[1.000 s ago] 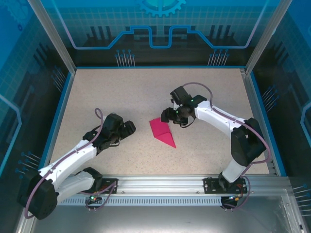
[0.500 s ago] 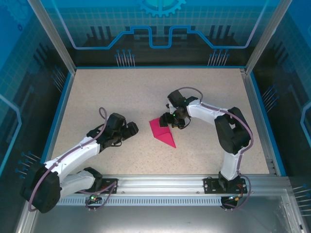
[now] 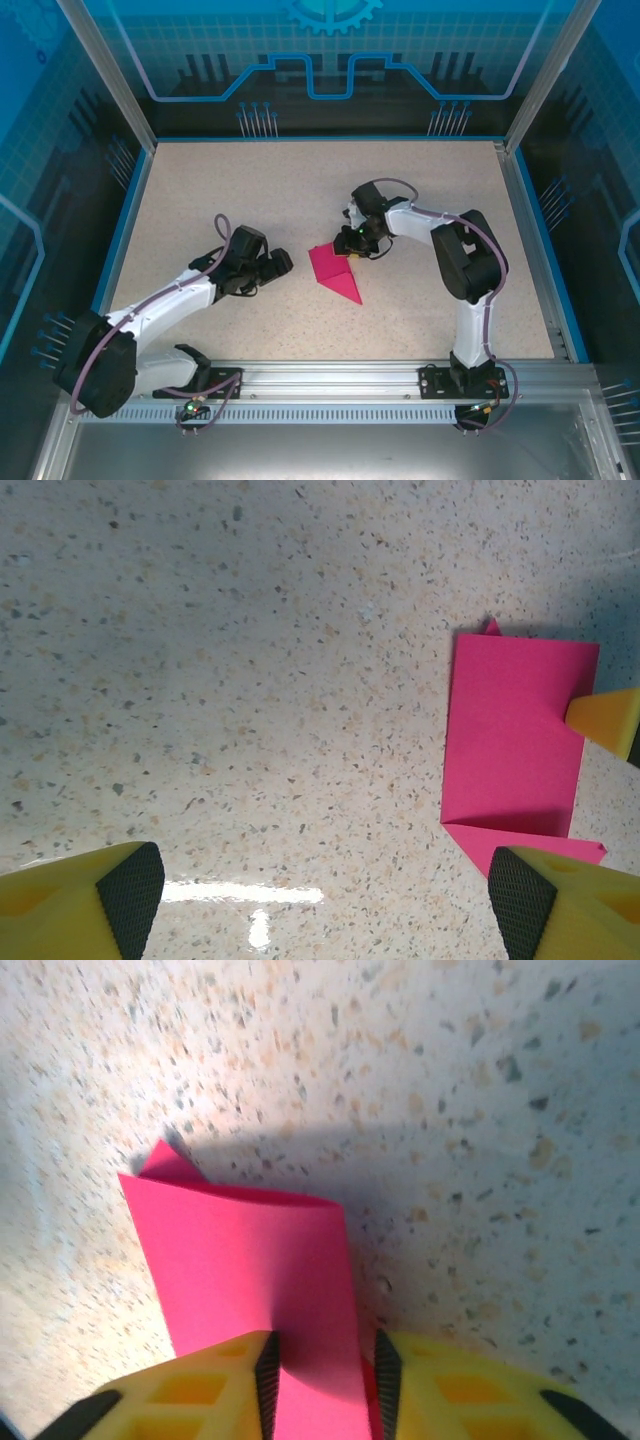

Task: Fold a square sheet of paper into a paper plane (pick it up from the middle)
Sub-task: Fold the wing for the fifth time at the center of the table.

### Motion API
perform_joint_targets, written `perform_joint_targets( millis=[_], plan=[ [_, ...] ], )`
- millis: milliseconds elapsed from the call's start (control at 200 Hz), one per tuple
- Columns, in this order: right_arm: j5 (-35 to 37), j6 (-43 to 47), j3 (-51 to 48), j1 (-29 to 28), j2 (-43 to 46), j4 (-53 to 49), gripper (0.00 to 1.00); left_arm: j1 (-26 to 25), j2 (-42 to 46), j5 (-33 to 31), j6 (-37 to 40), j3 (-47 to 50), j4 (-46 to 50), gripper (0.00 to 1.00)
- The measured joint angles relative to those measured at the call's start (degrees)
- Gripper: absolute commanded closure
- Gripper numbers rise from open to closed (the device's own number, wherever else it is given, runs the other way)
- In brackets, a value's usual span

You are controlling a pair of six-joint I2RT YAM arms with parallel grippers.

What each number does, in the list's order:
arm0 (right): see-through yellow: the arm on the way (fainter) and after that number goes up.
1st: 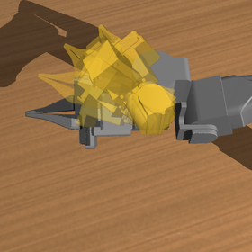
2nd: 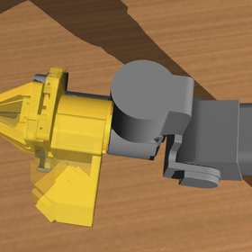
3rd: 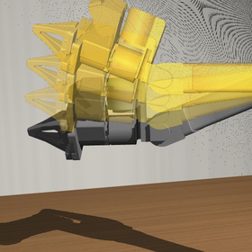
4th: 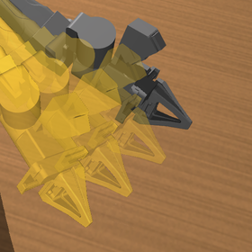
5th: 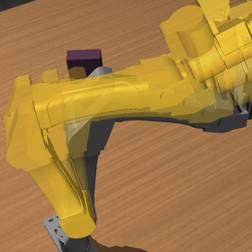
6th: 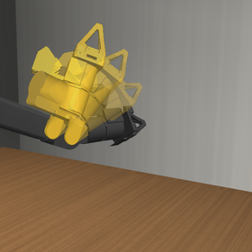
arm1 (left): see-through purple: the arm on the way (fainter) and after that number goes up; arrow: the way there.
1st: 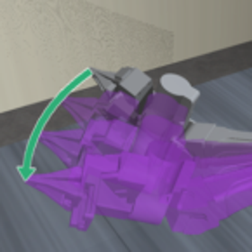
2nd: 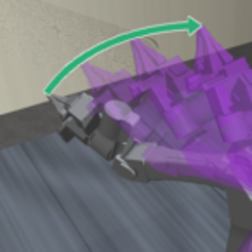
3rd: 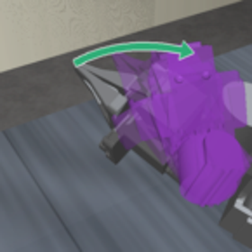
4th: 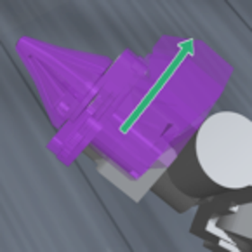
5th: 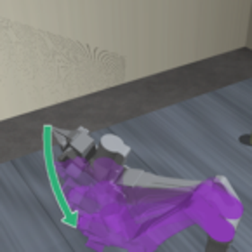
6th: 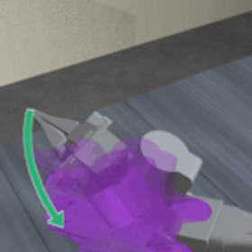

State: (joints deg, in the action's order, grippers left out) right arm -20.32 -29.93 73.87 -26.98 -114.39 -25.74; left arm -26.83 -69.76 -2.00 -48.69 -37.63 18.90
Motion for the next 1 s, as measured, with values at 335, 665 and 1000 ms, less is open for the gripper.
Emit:
perform_joint_targets(
  millis=[335,665,1000],
  plan=[
    [-4.79,-6.62,-11.98,3.58,3.78,13.94,0.87,0.00,-3.39,2.93,0.81,-1.68,-0.83,0.12],
    [-4.46,-12.48,-19.47,4.20,8.94,21.57,0.68,0.00,-4.35,4.46,0.81,-1.99,-1.40,0.13],
    [0.66,-10.51,-20.00,4.72,25.81,15.63,0.01,0.00,-3.65,4.20,0.85,-1.97,-2.93,0.12]
  ],
)
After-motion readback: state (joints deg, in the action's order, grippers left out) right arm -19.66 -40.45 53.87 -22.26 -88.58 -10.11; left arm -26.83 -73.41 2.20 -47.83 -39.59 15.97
